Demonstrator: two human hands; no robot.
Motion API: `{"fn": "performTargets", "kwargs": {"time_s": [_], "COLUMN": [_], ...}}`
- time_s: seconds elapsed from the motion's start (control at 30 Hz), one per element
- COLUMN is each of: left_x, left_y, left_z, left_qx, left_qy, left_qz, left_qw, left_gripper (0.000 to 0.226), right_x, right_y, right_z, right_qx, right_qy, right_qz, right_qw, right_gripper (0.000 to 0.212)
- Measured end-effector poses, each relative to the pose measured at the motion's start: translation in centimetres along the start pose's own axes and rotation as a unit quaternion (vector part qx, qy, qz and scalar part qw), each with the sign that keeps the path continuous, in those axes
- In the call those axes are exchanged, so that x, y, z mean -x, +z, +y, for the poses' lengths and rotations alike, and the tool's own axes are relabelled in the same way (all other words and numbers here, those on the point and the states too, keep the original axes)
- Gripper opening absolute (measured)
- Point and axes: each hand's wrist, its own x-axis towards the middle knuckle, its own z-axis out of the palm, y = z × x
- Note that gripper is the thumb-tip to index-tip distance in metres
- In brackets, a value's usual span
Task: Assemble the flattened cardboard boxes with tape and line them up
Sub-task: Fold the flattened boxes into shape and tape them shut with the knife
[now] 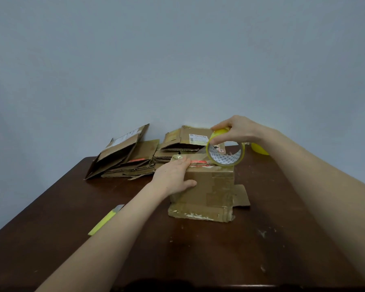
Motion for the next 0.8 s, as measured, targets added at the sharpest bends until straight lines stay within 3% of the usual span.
{"fn": "performTargets", "kwargs": {"time_s": [0.1, 0.23, 0.33, 0.43, 0.63, 0.8], "left_x": [-1.0, -2.8, -3.1, -2.3, 0.3, 0.3], "left_y": [-0.5, -0.5, 0.2, 0.9, 1.1, 0.7], "left_z": [0.8, 2.8, 3.1, 2.6, -1.6, -1.2], "left_qx": [-0.035, -0.001, -0.004, -0.009, 0.009, -0.019], "left_qy": [-0.014, 0.039, 0.06, 0.072, 0.072, 0.04], "left_qz": [0.01, 0.021, 0.024, 0.044, 0.036, 0.001], "left_qw": [0.999, 0.999, 0.998, 0.996, 0.997, 0.999], "left_gripper": [0.084, 0.097, 0.091, 0.086, 0.079, 0.074], "right_x": [0.7, 2.5, 3.4, 3.5, 2.7, 2.4], "right_y": [0.7, 2.4, 3.7, 4.6, 6.4, 6.6], "right_z": [1.6, 4.1, 4.6, 4.1, 1.3, 0.3], "right_qx": [-0.11, -0.336, -0.4, -0.452, -0.407, -0.37], "right_qy": [0.035, 0.079, 0.073, 0.068, 0.032, 0.033], "right_qz": [0.061, 0.12, 0.126, 0.114, 0.058, 0.16], "right_qw": [0.991, 0.931, 0.905, 0.882, 0.911, 0.915], "right_gripper": [0.052, 0.039, 0.042, 0.026, 0.034, 0.036]}}
